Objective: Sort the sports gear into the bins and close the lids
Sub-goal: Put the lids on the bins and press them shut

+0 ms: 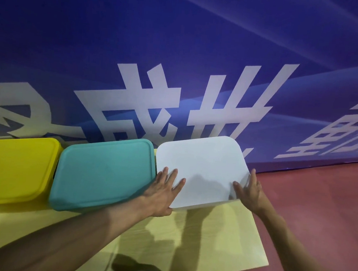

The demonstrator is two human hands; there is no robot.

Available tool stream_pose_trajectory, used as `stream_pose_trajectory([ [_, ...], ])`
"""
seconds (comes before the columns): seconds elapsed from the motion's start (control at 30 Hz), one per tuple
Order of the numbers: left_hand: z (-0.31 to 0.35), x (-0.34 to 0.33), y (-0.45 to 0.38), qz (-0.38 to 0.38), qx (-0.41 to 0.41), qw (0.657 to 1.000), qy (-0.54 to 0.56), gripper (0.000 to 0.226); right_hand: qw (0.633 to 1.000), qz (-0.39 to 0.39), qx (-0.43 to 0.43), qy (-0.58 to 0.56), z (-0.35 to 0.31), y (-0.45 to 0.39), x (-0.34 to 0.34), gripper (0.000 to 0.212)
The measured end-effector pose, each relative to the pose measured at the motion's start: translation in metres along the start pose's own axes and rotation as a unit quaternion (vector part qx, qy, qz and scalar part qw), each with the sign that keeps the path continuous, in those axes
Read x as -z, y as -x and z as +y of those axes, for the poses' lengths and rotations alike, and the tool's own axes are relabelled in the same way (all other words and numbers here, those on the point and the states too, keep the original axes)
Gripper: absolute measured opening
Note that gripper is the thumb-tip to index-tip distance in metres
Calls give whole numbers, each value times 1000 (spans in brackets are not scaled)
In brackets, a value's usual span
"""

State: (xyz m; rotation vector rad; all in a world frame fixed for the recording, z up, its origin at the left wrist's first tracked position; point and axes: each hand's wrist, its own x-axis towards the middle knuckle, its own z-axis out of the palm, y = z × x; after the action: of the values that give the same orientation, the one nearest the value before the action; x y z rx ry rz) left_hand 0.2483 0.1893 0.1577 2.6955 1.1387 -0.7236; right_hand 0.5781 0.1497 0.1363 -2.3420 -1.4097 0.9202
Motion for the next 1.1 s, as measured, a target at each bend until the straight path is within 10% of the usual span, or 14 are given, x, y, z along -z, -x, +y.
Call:
stream_pose_trajectory([
  [0.13,-2,0,-1,1,-1,1000,-9,104,997,14,-39,67,-12,2,-3,83],
  [0.5,-4,-2,-2,0,-40,998,48,93,965,66,100,232,6,16,-8,72],
  [1.1,5,-2,3,13,-38,995,92,91,978,88,138,126,5,14,3,79],
])
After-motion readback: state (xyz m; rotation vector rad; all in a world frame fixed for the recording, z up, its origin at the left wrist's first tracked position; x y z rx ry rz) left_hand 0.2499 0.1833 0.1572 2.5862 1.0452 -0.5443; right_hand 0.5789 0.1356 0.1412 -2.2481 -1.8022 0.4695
